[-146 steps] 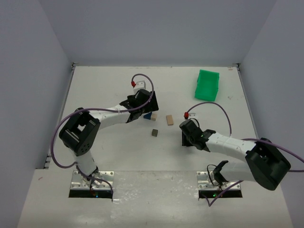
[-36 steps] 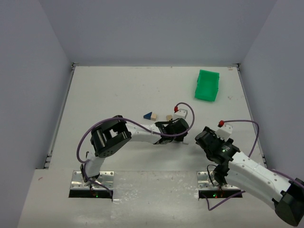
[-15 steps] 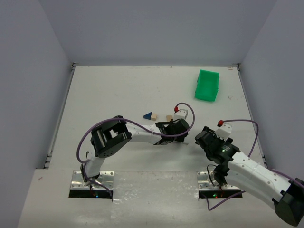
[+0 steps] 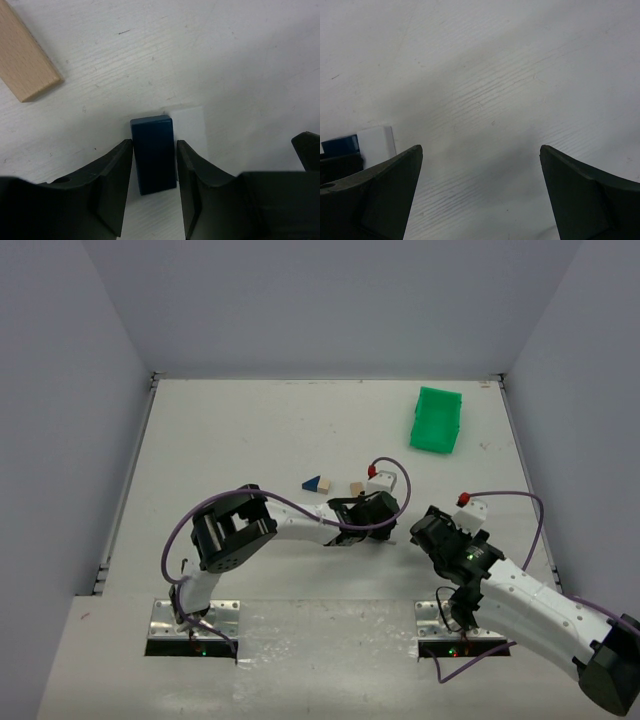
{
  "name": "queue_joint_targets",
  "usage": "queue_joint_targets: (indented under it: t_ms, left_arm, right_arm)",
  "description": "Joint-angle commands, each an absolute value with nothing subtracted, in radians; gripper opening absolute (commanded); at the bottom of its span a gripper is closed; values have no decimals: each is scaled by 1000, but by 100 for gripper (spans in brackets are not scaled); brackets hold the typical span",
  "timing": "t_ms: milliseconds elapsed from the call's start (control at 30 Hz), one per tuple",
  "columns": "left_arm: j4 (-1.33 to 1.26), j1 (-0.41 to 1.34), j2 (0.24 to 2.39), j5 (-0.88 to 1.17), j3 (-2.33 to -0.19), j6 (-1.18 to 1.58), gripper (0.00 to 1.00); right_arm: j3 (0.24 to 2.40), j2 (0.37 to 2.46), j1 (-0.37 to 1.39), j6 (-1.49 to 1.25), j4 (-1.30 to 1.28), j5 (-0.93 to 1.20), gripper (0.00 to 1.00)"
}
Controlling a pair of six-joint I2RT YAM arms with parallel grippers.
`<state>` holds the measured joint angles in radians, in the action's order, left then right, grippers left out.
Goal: Build the wood block tower
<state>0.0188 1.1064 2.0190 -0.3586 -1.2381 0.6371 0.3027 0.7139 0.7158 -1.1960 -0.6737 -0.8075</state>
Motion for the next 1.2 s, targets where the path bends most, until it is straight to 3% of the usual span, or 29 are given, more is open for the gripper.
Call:
queue_joint_targets:
  t_ms: [0, 333, 733, 800, 867, 900, 933, 1167]
  left_arm:
    - [-26, 1120, 2006, -368, -1272, 641, 42]
    - [-25, 1121, 1978, -392, -1265, 630, 43]
    - [-122, 1117, 1744, -529, -1108, 580, 49]
    - [-115, 1103, 1747, -509, -1090, 598, 39]
    - [-117, 1076, 1762, -460, -1079, 614, 21]
    - [-126, 1066, 1775, -431, -1074, 617, 7]
    - [-136, 1059, 1785, -409, -1069, 619, 1]
    - [-189, 1052, 1856, -327, -1061, 594, 0]
  right_arm:
    - [299, 709, 716, -1200, -646, -831, 99]
    - [297, 707, 716, -1163, -618, -813, 99]
    - [299, 722, 715, -1002, -499, -747, 99]
    - [294, 736, 716, -955, -444, -714, 99]
    - [275, 744, 716, -896, -344, -668, 99]
    - [269, 750, 716, -873, -310, -647, 99]
    - [267, 752, 716, -862, -292, -634, 99]
    - [294, 859, 714, -864, -288, -651, 90]
